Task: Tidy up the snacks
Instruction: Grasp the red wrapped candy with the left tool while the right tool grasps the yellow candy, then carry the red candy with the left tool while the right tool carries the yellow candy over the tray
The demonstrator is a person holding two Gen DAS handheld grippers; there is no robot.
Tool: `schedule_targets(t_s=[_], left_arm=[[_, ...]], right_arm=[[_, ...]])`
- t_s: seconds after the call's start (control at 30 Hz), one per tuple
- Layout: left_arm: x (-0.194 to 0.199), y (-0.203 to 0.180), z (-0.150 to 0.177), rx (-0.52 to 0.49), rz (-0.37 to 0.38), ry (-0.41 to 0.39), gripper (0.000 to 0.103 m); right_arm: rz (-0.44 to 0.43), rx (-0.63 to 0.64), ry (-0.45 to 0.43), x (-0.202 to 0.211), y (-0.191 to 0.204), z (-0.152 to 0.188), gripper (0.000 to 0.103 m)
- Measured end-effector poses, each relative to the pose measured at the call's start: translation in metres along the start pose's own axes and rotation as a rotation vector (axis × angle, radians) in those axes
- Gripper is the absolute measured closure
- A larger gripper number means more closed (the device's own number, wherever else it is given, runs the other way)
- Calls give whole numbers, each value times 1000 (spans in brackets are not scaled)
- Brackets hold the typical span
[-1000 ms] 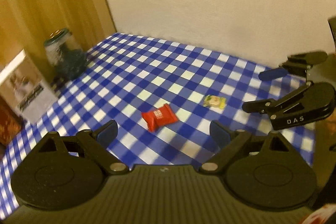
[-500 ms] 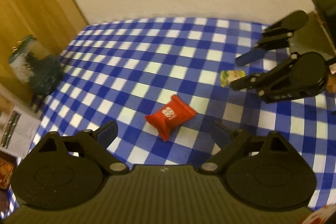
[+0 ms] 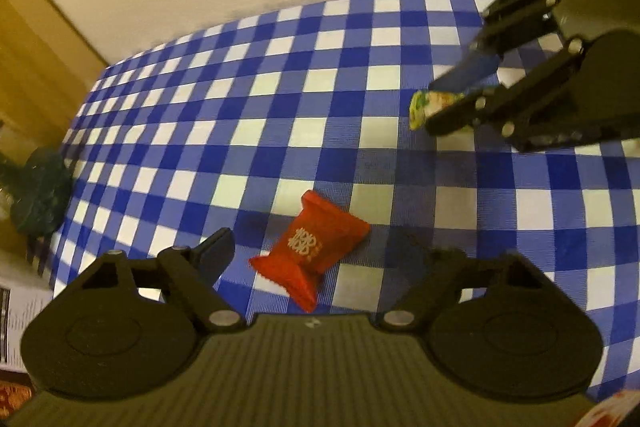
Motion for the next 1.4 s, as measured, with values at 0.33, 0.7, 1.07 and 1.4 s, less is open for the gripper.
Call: schedule_targets(t_s=[0.33,0.7,1.07,1.4], left_arm=[[-16,3,-2,20,102,41,52],[-22,15,-8,211,158,99,79],[27,-1,-1,459,189,65,80],[98,-60,32,632,182,4,80]], right_arm=[[-17,-50,20,0,-5,5,81],[-26,-78,-3,10,-4,5,81],[-52,-130,-34,44,10,17,81],[-69,-180,-48,96,46,62,81]])
Point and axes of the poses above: each gripper's, at about its wrist camera, not at the fingertips, and x roughly against the way its jaws point, y to its left, z to its underside, the point moved 9 cm from there along -x, roughly the way its jaws point, and after that the axes turned 15 degrees about y, right-handed, at the moved point
